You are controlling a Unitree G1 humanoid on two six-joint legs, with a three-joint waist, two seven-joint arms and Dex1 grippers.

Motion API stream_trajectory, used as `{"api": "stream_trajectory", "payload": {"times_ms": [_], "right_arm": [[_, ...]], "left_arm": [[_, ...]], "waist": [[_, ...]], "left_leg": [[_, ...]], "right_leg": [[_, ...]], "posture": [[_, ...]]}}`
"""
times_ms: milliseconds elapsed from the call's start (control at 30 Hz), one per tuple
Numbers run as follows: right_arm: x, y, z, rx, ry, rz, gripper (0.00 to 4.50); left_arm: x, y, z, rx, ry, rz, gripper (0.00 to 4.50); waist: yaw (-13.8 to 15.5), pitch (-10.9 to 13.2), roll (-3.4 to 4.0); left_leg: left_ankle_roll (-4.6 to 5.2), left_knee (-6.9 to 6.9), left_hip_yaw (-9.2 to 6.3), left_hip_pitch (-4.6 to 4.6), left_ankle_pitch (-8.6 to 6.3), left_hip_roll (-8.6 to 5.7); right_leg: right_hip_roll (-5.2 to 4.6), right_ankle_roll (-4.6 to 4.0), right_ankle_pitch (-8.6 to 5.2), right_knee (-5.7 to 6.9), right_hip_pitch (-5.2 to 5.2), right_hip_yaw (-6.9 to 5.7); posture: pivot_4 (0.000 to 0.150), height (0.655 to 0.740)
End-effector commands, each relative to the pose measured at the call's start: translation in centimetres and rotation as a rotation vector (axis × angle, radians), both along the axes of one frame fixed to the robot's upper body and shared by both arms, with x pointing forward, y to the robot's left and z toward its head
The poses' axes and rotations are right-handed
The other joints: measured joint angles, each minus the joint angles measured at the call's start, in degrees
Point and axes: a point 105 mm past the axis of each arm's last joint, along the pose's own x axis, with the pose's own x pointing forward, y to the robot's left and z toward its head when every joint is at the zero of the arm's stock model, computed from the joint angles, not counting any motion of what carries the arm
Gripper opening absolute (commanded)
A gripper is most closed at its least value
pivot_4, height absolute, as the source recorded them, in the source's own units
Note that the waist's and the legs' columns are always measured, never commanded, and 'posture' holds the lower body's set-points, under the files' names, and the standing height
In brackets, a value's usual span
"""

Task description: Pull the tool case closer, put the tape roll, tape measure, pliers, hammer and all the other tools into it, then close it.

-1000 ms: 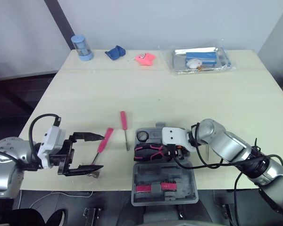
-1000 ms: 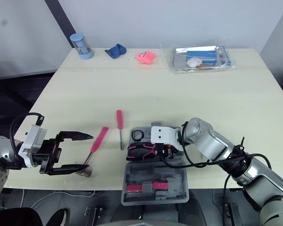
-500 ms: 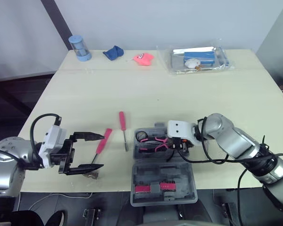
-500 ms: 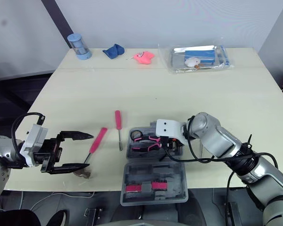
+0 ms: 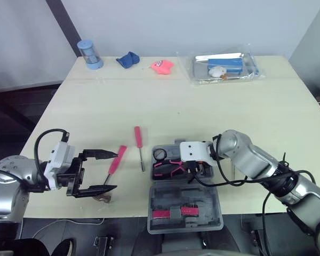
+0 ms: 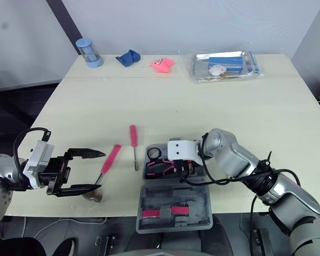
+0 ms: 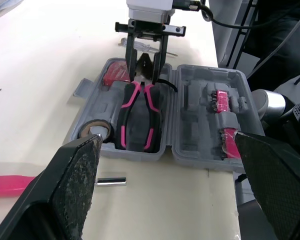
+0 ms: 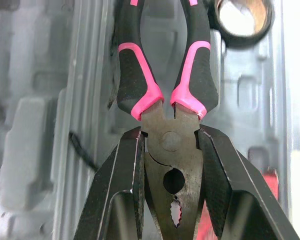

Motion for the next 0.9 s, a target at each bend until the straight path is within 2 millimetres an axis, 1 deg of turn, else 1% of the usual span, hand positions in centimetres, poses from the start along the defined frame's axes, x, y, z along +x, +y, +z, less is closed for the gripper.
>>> {"api": "stream_trajectory", "payload": {"times_ms": [33, 233, 300, 333, 400, 433, 467, 500, 733, 767, 833, 900], "right_arm": [[0.1, 1.0, 1.1, 0.024, -0.045, 0.035, 0.97], [0.1, 0.8, 0.8, 0.02, -0.053, 0.038, 0.97], [0.1, 0.6, 0.9, 0.018, -0.055, 0.041, 2.06], [0.1, 0.6, 1.0, 0.02, -0.054, 0.041, 2.27], [0.1, 0.6, 1.2, 0.036, -0.051, 0.037, 3.22], [0.0, 0.7, 1.4, 0.047, -0.046, 0.034, 3.62], [0.0, 0.7, 1.5, 0.054, -0.042, 0.032, 4.2], [-0.1, 0.7, 1.6, 0.062, -0.032, 0.031, 4.46], [-0.1, 1.0, 2.7, 0.231, 0.018, -0.017, 4.46], [-0.1, 1.1, 2.8, 0.27, 0.029, -0.031, 4.09], [0.0, 1.3, 2.8, 0.324, 0.035, -0.038, 3.79], [0.0, 1.2, 2.3, 0.347, 0.044, -0.037, 2.9]], "left_arm": [[-0.6, 0.0, 0.5, 0.009, -0.022, -0.044, 4.5], [-0.6, 0.0, 0.4, 0.005, -0.021, -0.043, 4.5], [-0.5, 0.0, 0.4, 0.002, -0.02, -0.044, 4.5], [-0.5, 0.0, 0.4, 0.001, -0.02, -0.044, 4.5], [-0.5, 0.0, 0.3, -0.001, -0.019, -0.045, 4.5], [-0.4, -0.1, 0.3, -0.001, -0.019, -0.046, 4.5], [-0.4, -0.1, 0.3, -0.001, -0.019, -0.046, 4.5], [-0.4, -0.1, 0.3, -0.002, -0.019, -0.047, 4.5], [-0.3, -0.1, 0.3, -0.008, -0.021, -0.047, 4.5], [-0.3, -0.1, 0.2, -0.009, -0.021, -0.047, 4.5], [-0.3, -0.1, 0.2, -0.011, -0.021, -0.047, 4.5], [-0.3, -0.1, 0.2, -0.014, -0.021, -0.047, 4.5]], "waist": [[-0.1, 0.0, 0.0], [-0.1, 0.0, 0.0], [-0.1, 0.0, 0.0], [-0.1, 0.0, 0.0], [0.0, 0.0, 0.0], [0.0, 0.0, 0.0], [0.0, 0.0, 0.0], [0.0, 0.0, 0.0], [0.0, 0.0, -0.01], [0.0, 0.0, -0.01], [-0.1, 0.0, -0.01], [0.0, 0.0, -0.02]], "left_leg": [[0.0, 0.0, 0.0, 0.0, 0.0, 0.0], [0.0, 0.0, 0.0, 0.0, 0.0, 0.0], [0.0, 0.0, 0.0, 0.0, 0.0, 0.0], [0.0, 0.0, 0.0, 0.0, 0.0, 0.0], [0.0, 0.0, 0.0, 0.0, 0.0, 0.0], [0.0, 0.0, 0.0, 0.0, 0.0, 0.0], [0.0, 0.0, 0.0, 0.0, 0.0, 0.0], [0.0, 0.0, 0.0, 0.0, 0.0, 0.0], [0.0, 0.0, 0.01, -0.01, 0.0, 0.0], [0.0, 0.0, 0.0, -0.01, 0.0, 0.0], [0.0, 0.0, 0.01, -0.01, 0.0, 0.0], [0.0, 0.0, 0.01, -0.01, 0.0, 0.0]], "right_leg": [[0.0, 0.0, 0.0, 0.0, 0.0, 0.0], [0.01, 0.0, 0.0, 0.05, -0.04, 0.01], [0.01, 0.0, 0.0, 0.05, -0.04, 0.0], [0.01, 0.0, 0.0, 0.05, -0.04, 0.01], [0.01, 0.0, 0.0, 0.05, -0.04, 0.01], [0.0, 0.0, 0.0, 0.04, -0.04, 0.01], [0.0, 0.0, 0.0, 0.04, -0.04, 0.01], [0.0, 0.0, 0.0, 0.04, -0.04, 0.01], [0.0, 0.0, 0.0, 0.05, -0.04, 0.01], [0.0, 0.0, 0.0, 0.05, -0.04, 0.01], [0.0, -0.01, 0.0, 0.05, -0.04, 0.02], [0.01, -0.01, 0.0, 0.06, -0.04, 0.02]], "posture": [[0.15, 0.74], [0.15, 0.74], [0.15, 0.74], [0.15, 0.74], [0.15, 0.74], [0.15, 0.74], [0.15, 0.74], [0.15, 0.74], [0.15, 0.74], [0.15, 0.74], [0.15, 0.74], [0.15, 0.74]]}}
